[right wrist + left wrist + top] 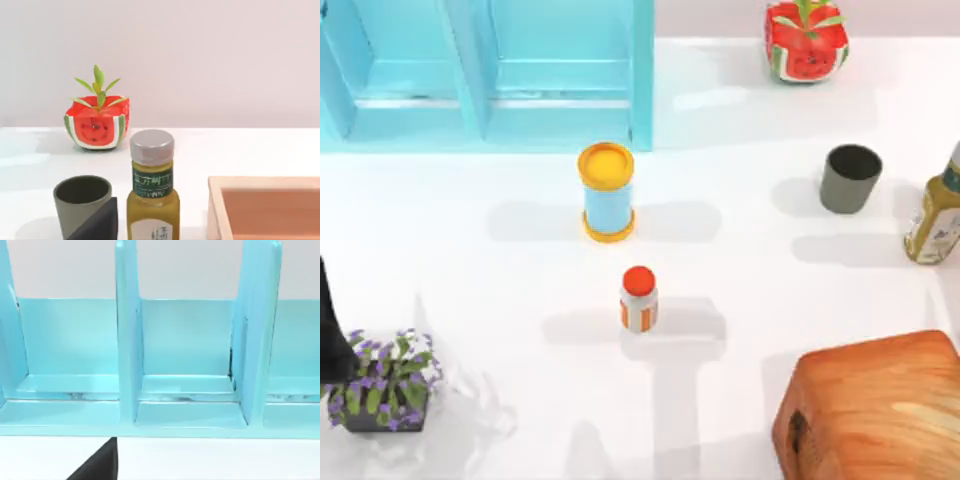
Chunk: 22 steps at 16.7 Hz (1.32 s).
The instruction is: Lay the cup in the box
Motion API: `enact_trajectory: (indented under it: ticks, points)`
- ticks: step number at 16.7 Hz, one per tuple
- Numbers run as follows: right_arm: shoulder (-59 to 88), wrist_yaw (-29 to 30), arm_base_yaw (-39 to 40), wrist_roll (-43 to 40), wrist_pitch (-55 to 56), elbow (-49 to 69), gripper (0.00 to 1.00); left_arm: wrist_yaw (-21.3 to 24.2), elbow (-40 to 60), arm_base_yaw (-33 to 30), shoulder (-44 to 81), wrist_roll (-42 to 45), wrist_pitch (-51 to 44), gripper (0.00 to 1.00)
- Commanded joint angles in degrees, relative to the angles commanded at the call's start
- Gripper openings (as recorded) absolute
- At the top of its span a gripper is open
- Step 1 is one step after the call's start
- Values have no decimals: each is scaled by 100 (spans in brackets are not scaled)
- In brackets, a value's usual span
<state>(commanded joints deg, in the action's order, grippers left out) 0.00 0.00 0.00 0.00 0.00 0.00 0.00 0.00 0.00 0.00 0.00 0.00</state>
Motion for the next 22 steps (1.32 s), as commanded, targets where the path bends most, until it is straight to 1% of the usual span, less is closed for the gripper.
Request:
enact_trajectory:
  ticks: [4,8,11,15,18,22]
  points:
    - [142,-70,71,-1,-125,125,100,0,0,0,0,0,0,100]
    - [1156,-216,209,26,-993,1053,100,0,0,0,0,0,0,100]
    - [2503,-107,98,107,-1908,2340,100,0,0,0,0,0,0,100]
    - [4895,70,0,238,-3092,4751,100,0,0,0,0,0,0,100]
    - [6559,-19,207,304,-3839,6436,100,0,0,0,0,0,0,100]
    - [8083,-129,426,557,-4818,7922,100,0,0,0,0,0,0,100]
